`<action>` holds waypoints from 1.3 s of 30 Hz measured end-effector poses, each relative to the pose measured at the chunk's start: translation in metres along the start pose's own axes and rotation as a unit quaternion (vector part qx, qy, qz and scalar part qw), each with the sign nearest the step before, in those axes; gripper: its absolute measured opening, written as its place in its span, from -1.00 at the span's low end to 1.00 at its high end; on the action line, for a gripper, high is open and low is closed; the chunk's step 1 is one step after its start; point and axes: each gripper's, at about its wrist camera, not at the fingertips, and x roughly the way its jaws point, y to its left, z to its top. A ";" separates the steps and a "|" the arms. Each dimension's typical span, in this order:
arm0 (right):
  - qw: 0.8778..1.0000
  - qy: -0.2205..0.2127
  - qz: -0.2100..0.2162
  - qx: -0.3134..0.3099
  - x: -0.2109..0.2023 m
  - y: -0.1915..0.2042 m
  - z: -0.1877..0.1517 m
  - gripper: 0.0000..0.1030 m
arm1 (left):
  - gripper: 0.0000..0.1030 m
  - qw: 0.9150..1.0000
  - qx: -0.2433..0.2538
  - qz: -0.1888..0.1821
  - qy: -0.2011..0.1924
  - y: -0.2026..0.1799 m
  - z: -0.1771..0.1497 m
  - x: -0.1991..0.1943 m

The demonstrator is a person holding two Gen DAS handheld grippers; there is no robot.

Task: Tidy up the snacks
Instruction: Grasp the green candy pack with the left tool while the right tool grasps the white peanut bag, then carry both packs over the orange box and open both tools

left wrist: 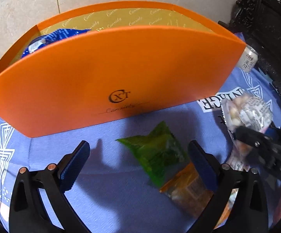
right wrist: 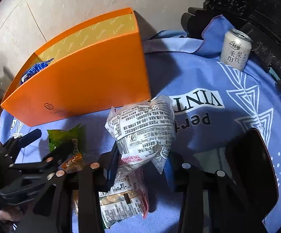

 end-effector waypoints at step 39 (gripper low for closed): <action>0.990 -0.119 0.065 -0.034 -0.091 0.056 0.048 -0.23 | -0.47 0.990 -0.018 -0.003 -0.142 0.034 0.043 -0.139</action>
